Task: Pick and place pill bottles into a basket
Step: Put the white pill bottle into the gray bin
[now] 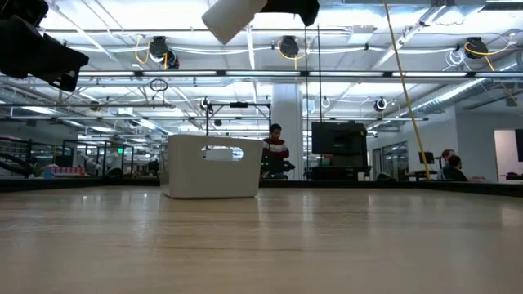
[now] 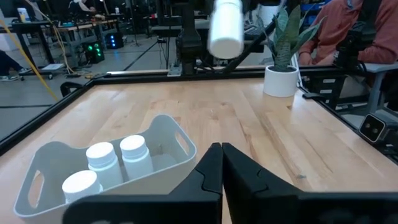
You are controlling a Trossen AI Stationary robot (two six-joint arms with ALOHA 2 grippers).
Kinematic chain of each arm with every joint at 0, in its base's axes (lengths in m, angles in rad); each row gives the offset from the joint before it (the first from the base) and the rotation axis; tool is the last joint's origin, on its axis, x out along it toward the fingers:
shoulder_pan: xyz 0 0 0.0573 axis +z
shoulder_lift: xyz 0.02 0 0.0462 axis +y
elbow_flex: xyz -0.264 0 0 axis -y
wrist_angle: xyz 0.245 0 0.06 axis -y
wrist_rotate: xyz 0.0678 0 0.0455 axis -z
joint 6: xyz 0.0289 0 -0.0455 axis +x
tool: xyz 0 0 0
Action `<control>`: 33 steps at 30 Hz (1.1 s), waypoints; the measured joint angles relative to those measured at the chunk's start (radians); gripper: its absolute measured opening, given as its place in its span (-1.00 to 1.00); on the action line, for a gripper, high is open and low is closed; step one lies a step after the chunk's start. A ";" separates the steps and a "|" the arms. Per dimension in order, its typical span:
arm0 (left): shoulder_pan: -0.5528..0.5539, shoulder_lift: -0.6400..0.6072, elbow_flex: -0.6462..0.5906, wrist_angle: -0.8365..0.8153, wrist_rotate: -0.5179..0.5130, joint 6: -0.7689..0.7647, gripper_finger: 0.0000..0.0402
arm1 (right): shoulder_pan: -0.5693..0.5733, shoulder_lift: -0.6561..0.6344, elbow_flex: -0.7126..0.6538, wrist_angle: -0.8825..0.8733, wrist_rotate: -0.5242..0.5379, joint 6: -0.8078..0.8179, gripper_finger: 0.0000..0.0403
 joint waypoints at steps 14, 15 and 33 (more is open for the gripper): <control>0.000 0.000 0.000 0.000 -0.017 0.005 -0.82 | -0.173 0.000 0.000 0.098 -0.150 -0.091 -0.25; 0.000 0.000 0.000 0.000 -0.017 0.009 -0.83 | -0.182 0.000 0.000 0.100 -0.153 -0.097 -0.25; 0.000 0.000 0.000 0.003 -0.027 0.016 -0.85 | -0.279 0.255 0.413 -0.348 -0.232 -0.181 -0.25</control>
